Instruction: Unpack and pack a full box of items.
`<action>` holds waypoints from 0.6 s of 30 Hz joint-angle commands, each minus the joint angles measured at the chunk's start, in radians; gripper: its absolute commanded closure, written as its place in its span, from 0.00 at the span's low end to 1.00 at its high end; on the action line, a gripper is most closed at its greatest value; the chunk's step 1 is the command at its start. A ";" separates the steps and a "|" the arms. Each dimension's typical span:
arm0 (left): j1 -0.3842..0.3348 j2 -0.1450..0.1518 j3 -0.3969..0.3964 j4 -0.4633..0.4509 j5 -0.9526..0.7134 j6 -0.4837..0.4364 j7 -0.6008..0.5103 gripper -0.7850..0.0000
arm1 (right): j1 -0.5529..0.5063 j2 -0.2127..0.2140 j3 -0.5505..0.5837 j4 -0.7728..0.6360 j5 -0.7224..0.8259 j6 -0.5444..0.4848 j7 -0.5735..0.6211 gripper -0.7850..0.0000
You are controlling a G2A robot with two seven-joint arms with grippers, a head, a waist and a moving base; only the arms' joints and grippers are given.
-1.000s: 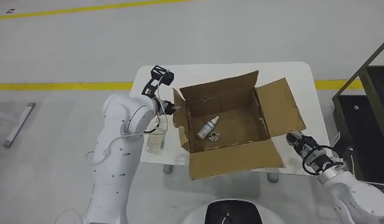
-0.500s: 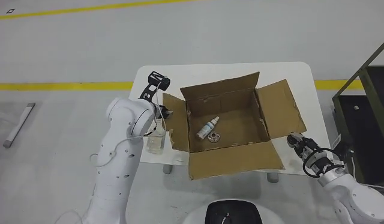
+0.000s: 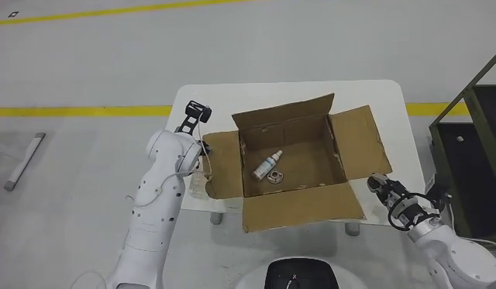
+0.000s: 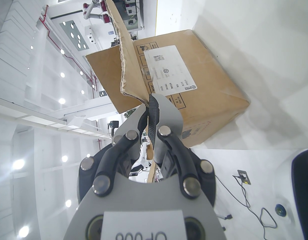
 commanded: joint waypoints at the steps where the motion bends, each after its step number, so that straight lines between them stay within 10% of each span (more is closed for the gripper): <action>1: -0.001 -0.001 0.001 0.012 0.002 0.006 0.007 0.00 | 0.000 0.000 0.000 0.000 -0.001 -0.001 0.003 1.00; 8: -0.001 -0.005 0.011 0.026 -0.001 0.023 0.024 0.00 | -0.001 -0.001 0.004 0.005 0.005 -0.002 0.015 1.00; 12: -0.004 -0.007 0.014 0.022 -0.006 0.030 0.031 0.00 | -0.009 -0.002 0.020 -0.006 0.027 -0.020 0.024 0.00; 18: -0.011 -0.006 -0.011 -0.034 -0.018 0.042 0.023 0.00 | -0.047 0.001 0.074 -0.058 -0.085 -0.058 -0.041 0.00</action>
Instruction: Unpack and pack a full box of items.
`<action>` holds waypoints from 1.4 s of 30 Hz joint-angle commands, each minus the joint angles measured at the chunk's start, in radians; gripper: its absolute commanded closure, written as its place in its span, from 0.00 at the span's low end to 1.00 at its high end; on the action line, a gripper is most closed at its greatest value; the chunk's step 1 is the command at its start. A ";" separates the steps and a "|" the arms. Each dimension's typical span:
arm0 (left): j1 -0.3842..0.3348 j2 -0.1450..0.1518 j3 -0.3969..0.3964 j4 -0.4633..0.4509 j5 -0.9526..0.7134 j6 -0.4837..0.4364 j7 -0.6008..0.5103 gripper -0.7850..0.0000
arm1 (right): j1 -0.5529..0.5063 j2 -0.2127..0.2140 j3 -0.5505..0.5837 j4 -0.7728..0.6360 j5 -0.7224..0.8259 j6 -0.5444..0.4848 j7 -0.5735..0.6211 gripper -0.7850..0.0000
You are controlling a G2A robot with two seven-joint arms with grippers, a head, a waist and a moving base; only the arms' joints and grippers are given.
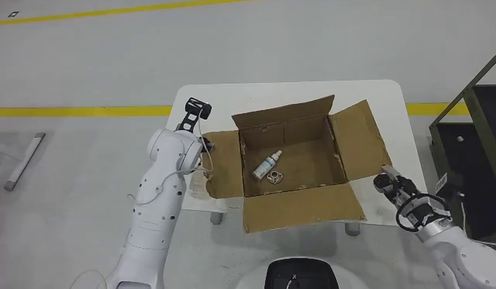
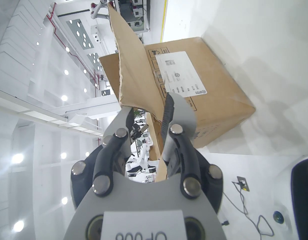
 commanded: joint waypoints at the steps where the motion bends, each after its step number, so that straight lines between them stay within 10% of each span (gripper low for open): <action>1: 0.000 0.001 -0.013 -0.027 -0.008 0.006 -0.006 0.00 | -0.017 -0.001 0.019 -0.023 -0.028 -0.017 -0.031 0.00; 9: 0.008 0.005 -0.050 -0.107 -0.030 0.021 -0.025 0.00 | -0.077 0.002 0.129 -0.167 -0.171 -0.112 -0.084 0.00; 11: 0.012 0.005 -0.053 -0.117 -0.033 0.022 -0.028 0.00 | -0.086 0.003 0.151 -0.209 -0.241 -0.133 -0.088 0.57; 14: 0.017 0.006 -0.057 -0.130 -0.039 0.026 -0.033 0.00 | -0.088 0.006 0.162 -0.250 -0.372 -0.166 -0.070 1.00; 29: 0.023 0.006 -0.062 -0.141 -0.046 0.033 -0.031 0.00 | 0.198 0.020 -0.059 -0.038 -1.068 -0.190 -0.034 1.00; 42: 0.023 0.006 -0.062 -0.141 -0.046 0.033 -0.031 0.00 | 0.350 0.014 -0.130 0.135 -1.103 -0.077 0.081 1.00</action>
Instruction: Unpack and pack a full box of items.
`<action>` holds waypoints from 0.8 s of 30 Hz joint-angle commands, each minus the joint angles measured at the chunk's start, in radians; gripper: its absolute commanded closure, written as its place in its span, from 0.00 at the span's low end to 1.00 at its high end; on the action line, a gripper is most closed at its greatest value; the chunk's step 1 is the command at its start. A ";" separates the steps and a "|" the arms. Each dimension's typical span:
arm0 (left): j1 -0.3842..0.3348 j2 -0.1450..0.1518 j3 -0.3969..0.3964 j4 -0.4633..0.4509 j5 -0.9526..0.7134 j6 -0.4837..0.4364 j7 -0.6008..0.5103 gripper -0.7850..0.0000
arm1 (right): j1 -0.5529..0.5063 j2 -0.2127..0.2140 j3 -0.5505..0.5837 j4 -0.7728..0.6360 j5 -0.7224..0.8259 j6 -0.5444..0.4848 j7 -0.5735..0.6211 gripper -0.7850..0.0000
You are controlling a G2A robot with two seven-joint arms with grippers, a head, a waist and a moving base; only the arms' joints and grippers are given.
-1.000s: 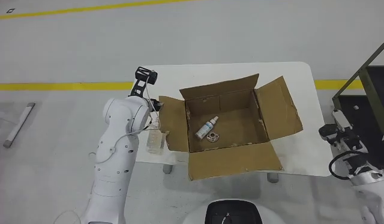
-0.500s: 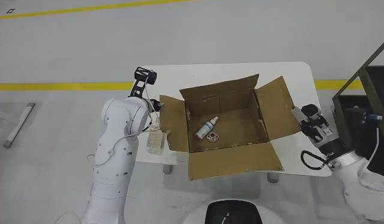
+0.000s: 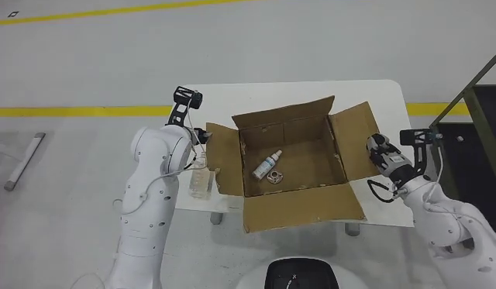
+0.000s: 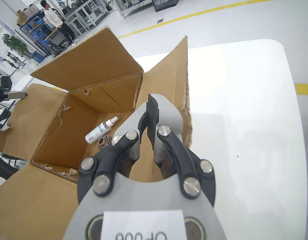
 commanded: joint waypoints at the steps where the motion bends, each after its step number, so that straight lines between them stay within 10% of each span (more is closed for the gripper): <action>1: 0.000 0.000 0.000 0.000 0.000 0.000 0.000 0.00 | 0.012 -0.001 -0.001 -0.017 0.030 0.000 0.014 1.00; 24: 0.000 0.000 0.000 0.000 0.000 0.000 0.000 0.00 | 0.035 0.009 -0.015 -0.181 0.027 -0.126 0.141 1.00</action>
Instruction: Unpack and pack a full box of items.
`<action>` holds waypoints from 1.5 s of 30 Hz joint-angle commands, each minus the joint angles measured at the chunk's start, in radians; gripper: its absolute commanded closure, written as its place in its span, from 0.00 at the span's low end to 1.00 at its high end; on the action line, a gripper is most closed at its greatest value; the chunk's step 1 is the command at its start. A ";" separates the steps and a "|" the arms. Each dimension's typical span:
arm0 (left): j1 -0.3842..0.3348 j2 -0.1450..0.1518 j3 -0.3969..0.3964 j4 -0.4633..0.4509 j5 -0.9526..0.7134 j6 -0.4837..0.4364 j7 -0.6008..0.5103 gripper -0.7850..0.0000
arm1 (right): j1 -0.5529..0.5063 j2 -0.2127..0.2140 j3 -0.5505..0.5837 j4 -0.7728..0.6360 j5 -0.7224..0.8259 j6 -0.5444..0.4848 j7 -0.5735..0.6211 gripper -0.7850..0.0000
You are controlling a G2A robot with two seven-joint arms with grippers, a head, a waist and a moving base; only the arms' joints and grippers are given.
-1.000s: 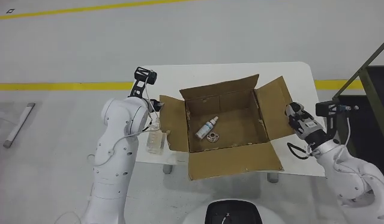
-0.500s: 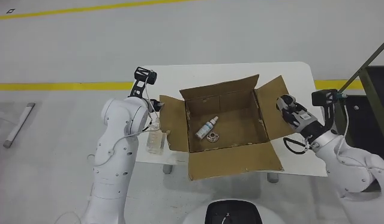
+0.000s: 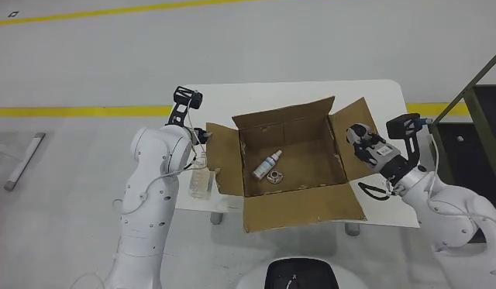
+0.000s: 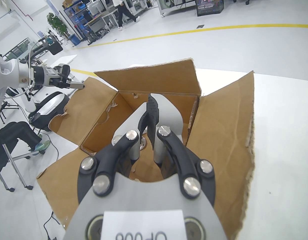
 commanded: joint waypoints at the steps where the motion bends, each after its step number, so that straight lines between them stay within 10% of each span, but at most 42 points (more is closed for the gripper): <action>1: 0.000 0.000 0.000 0.000 0.000 0.000 0.000 0.00 | 0.005 0.000 -0.010 0.008 -0.005 -0.008 -0.007 1.00; 24: 0.000 0.000 0.000 0.000 0.000 0.000 0.000 0.00 | 0.742 -0.108 -0.505 0.764 -0.202 0.070 -0.048 1.00; 45: 0.000 0.000 0.000 0.000 0.000 0.000 0.000 0.00 | 1.005 -0.229 -0.636 1.217 -0.028 0.044 -0.119 1.00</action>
